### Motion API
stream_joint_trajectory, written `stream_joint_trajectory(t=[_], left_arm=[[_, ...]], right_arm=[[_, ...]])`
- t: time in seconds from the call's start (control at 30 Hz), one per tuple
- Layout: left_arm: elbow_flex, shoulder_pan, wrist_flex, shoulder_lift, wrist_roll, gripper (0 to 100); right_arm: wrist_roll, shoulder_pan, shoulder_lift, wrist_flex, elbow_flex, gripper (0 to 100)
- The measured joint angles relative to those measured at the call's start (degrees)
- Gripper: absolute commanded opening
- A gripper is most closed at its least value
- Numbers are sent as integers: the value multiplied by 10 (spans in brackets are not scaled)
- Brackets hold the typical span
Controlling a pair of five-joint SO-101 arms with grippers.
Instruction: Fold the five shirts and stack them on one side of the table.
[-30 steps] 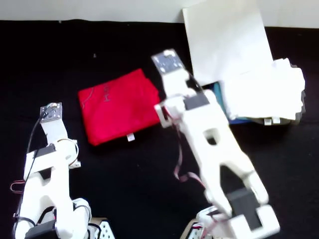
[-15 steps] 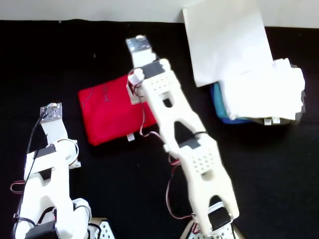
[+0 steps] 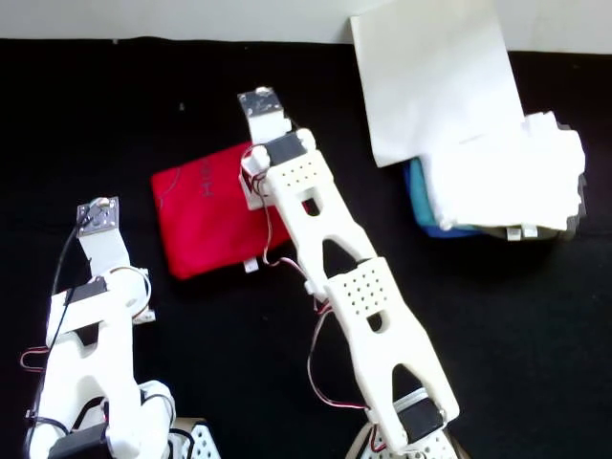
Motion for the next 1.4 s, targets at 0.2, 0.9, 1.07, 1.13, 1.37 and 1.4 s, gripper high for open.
stream_joint_trajectory(t=[0.2, 0.9, 1.07, 1.13, 1.37, 1.4], left_arm=[[0, 0, -1, 0, 0, 63], [0, 0, -1, 0, 0, 63], [0, 0, -1, 0, 0, 63], [0, 0, -1, 0, 0, 63], [0, 0, -1, 0, 0, 63], [0, 0, -1, 0, 0, 63]], right_arm=[[0, 5, 4, 29, -4, 8], [144, 170, -133, 142, -25, 5], [212, 231, -320, 142, 161, 5], [236, 266, -374, 142, 205, 5], [313, 414, -403, 91, 231, 5], [317, 426, -400, 79, 231, 5]])
